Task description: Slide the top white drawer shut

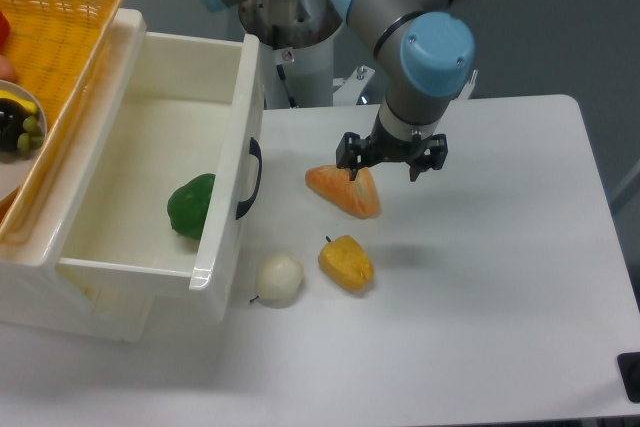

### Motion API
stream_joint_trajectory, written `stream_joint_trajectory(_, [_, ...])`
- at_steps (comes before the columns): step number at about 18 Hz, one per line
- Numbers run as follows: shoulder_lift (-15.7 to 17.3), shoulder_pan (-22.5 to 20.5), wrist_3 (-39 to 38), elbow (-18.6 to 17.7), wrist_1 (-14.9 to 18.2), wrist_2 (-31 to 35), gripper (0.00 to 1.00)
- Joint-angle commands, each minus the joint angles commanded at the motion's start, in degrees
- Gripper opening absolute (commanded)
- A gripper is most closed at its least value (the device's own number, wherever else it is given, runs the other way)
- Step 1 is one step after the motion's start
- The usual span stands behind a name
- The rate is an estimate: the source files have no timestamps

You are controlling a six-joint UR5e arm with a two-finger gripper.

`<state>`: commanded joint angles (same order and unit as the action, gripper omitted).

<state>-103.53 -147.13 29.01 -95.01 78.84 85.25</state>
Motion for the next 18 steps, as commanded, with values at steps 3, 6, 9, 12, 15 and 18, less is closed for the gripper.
stream_joint_trajectory(3, [-1.58,1.84,-0.53,0.44,0.26,-0.09,1.0])
stream_joint_trajectory(6, [-2.02,2.46,-0.36,0.62,0.35,-0.44,1.0])
stream_joint_trajectory(9, [-2.11,3.08,-0.36,0.62,0.35,-1.32,1.0])
stream_joint_trajectory(12, [-2.9,3.96,-0.53,0.62,0.35,-1.32,1.0])
stream_joint_trajectory(15, [-3.43,5.01,-0.53,0.62,0.35,-1.32,1.0])
stream_joint_trajectory(18, [-4.31,6.59,-1.58,0.53,0.35,-1.41,1.0])
